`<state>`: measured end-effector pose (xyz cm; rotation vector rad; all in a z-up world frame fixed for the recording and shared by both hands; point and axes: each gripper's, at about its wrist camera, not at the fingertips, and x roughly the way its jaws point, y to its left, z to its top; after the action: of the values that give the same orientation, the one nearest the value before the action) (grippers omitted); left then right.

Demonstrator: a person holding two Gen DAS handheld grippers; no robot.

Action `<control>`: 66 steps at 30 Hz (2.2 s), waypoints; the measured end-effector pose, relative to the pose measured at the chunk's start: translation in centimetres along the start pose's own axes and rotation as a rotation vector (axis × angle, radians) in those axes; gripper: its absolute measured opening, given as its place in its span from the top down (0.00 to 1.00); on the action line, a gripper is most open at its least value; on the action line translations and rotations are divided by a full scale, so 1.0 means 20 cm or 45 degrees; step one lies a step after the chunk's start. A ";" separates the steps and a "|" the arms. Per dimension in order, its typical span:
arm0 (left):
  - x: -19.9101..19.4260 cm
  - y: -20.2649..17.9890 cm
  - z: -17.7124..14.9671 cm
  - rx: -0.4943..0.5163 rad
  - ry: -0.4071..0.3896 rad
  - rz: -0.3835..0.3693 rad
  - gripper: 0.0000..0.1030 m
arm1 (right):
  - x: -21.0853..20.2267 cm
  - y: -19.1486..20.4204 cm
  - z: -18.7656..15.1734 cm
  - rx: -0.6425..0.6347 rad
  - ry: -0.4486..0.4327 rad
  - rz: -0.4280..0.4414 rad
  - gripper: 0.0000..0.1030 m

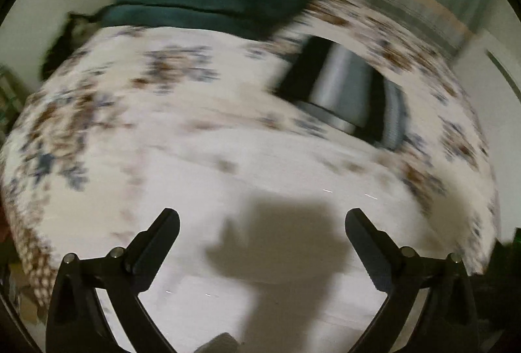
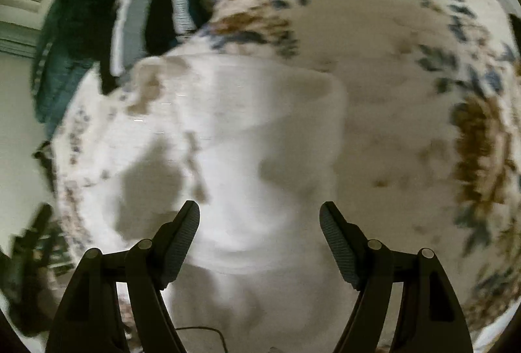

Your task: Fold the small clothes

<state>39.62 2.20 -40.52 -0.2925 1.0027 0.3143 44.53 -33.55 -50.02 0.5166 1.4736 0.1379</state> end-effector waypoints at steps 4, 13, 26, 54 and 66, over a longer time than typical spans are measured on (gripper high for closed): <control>0.05 0.32 0.00 -0.078 0.025 0.152 0.00 | 0.24 0.22 0.06 -0.023 0.049 0.072 0.24; 0.15 0.59 0.01 -0.110 0.075 0.272 0.00 | 0.40 0.46 0.08 -0.071 -0.022 0.035 0.95; 0.48 0.36 0.15 -0.006 0.159 0.143 0.00 | -0.06 -0.03 -0.01 -0.030 -0.119 -0.315 0.95; 0.62 0.24 0.21 0.237 0.283 0.086 0.00 | 0.06 -0.09 0.01 0.085 0.016 -0.303 0.50; 0.82 -0.11 0.02 0.572 0.314 0.108 0.00 | 0.41 0.39 0.05 -0.187 0.234 -0.196 0.51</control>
<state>48.96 2.25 -54.10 0.1231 1.2991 0.1236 48.20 -23.74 -54.29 0.2753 1.6619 0.1743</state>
